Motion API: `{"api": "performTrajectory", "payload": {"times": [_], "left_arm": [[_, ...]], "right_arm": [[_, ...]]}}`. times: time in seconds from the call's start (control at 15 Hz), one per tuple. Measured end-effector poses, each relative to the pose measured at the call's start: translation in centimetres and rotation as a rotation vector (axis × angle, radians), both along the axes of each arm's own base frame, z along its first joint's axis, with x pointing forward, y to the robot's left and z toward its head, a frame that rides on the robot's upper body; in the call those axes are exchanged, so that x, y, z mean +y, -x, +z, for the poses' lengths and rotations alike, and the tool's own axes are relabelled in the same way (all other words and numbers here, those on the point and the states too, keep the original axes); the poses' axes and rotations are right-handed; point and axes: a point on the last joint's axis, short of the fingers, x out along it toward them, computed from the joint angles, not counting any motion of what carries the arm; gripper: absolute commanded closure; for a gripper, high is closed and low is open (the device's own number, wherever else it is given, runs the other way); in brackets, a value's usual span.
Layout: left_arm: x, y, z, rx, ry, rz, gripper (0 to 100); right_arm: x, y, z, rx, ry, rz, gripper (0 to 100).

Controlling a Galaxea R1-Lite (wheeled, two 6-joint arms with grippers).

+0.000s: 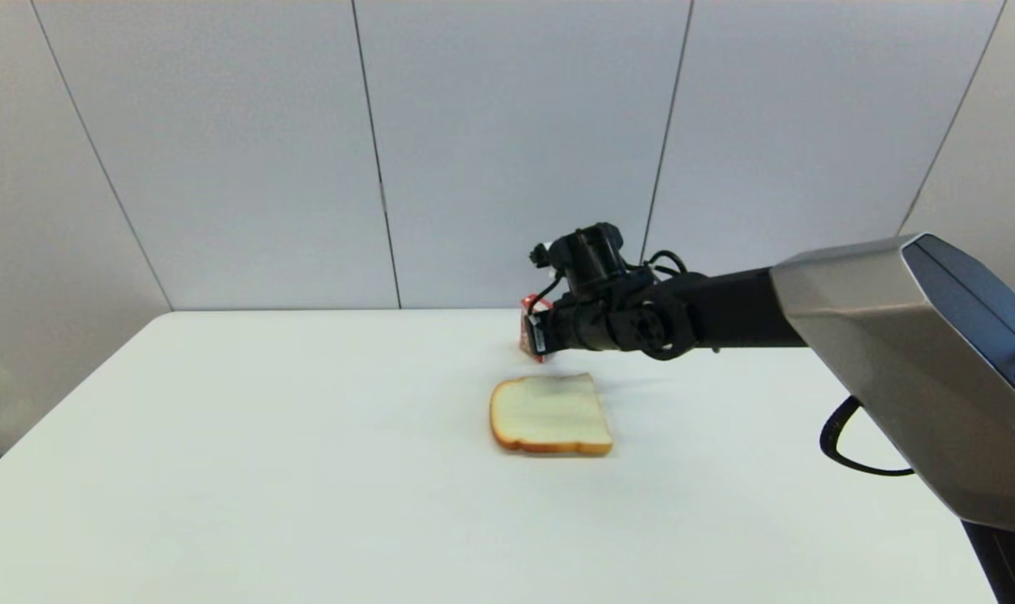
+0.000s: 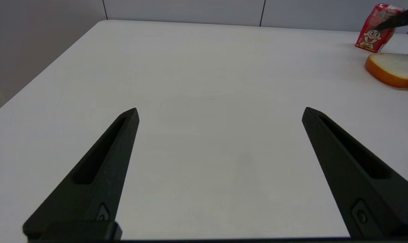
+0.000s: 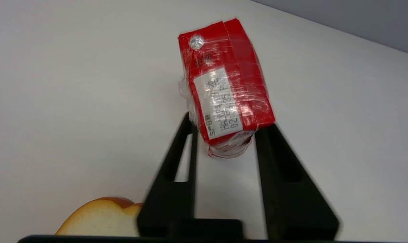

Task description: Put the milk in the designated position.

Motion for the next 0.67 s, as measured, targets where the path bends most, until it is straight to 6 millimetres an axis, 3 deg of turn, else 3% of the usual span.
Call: {"api": "performTrajectory", "payload": {"times": [0.67], "left_arm": [[0.0, 0.0, 0.0, 0.0, 0.0, 0.0, 0]], "right_arm": [[-0.5, 1.0, 1.4, 0.026, 0.017, 0.01, 0]]}}
